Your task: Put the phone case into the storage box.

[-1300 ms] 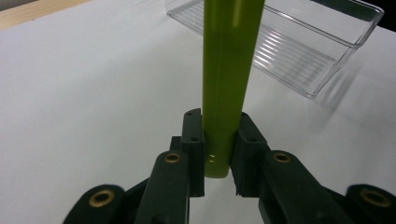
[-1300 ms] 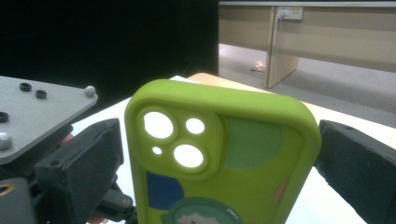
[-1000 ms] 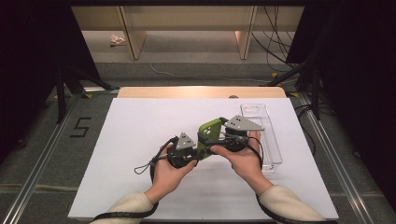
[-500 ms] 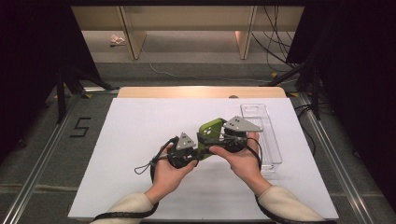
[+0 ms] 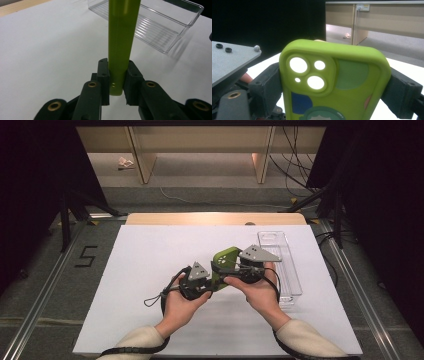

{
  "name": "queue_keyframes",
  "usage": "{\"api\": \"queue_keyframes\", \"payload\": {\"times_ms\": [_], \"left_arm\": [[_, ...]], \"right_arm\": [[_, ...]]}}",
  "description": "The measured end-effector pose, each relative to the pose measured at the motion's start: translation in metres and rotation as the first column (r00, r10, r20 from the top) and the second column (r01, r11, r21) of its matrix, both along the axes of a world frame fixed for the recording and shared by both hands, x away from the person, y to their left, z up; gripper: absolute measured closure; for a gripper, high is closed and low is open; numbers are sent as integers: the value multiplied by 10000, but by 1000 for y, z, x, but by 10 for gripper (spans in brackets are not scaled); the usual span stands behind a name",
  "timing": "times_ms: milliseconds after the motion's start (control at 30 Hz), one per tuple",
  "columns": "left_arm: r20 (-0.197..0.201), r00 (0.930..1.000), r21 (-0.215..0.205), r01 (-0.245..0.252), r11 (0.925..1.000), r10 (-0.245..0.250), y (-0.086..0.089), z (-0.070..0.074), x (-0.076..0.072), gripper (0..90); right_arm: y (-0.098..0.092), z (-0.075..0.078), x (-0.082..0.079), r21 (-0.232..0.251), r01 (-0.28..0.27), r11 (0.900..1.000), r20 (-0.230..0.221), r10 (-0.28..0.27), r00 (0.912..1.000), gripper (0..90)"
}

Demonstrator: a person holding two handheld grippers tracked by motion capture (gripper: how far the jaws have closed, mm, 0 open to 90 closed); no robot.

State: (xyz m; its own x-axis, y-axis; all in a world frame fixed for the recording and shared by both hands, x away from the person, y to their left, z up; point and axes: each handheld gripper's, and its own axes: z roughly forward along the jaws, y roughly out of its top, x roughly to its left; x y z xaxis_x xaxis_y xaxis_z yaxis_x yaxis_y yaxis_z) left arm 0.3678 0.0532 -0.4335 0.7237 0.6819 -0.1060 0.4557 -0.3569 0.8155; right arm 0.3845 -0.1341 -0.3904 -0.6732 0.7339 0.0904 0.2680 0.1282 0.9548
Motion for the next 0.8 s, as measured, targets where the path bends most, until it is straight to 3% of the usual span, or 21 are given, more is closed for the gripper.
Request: {"api": "queue_keyframes", "payload": {"times_ms": [800], "left_arm": [[29, 10000, -40, 38, 10000, -38, 1, 0, 1, 771]], "right_arm": [[1, 1, -1, -30, -140, 9999, 142, 141, 9998, 166]]}}
